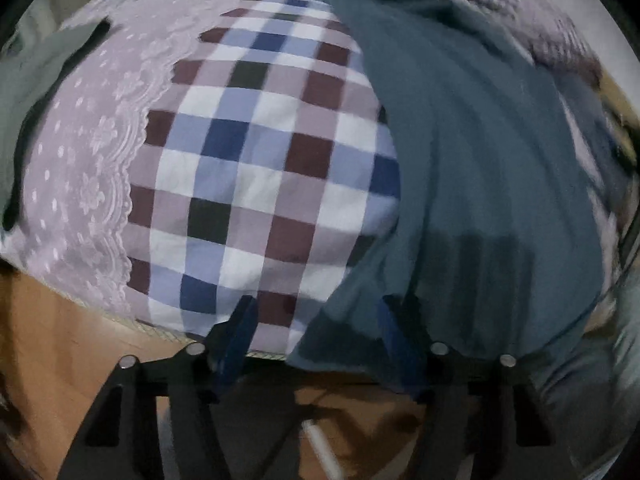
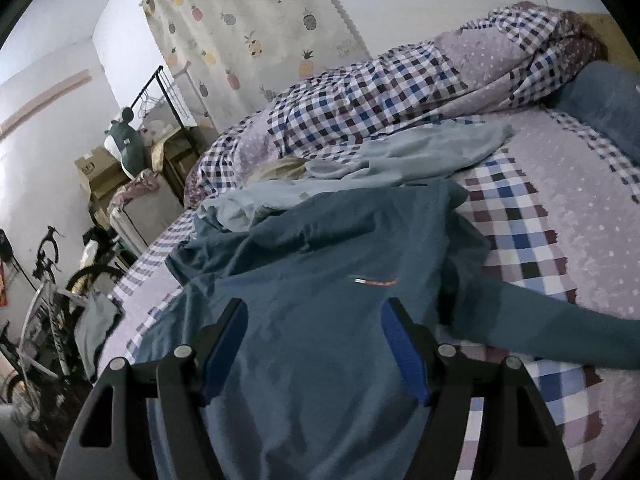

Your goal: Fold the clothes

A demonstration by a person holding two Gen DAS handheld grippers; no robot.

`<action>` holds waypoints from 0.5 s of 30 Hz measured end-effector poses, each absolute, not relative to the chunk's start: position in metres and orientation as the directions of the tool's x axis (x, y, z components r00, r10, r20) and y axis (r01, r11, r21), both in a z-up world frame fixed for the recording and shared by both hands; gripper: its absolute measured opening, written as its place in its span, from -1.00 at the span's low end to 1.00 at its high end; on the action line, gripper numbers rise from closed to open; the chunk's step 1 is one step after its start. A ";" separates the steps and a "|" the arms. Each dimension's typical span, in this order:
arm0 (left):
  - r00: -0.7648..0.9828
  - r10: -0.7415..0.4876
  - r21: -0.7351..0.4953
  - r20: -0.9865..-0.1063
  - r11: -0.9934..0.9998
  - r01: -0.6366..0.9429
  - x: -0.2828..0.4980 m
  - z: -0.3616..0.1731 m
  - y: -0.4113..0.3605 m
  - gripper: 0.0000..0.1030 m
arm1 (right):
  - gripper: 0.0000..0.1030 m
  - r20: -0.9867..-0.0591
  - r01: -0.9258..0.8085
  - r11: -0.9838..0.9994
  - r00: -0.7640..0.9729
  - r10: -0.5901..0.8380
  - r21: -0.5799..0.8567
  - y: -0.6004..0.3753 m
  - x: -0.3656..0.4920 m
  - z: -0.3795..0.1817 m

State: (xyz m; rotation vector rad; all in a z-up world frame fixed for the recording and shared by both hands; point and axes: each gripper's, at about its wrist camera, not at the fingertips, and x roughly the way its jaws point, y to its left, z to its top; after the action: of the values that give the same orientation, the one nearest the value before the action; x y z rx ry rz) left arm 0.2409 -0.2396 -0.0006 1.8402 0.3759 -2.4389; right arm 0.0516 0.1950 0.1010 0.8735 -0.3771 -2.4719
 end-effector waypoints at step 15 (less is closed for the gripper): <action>-0.196 0.029 -0.063 -0.980 -0.984 0.169 0.232 -0.005 -0.216 -0.98 | 0.42 -0.516 0.342 -0.839 -0.670 -0.534 0.424 0.189 0.045 0.097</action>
State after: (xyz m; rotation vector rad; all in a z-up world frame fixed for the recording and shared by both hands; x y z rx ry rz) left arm 0.2322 -0.2159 -0.0047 1.9318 0.2388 -2.3494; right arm 0.0448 0.1889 0.0971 0.8901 -0.4030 -2.4643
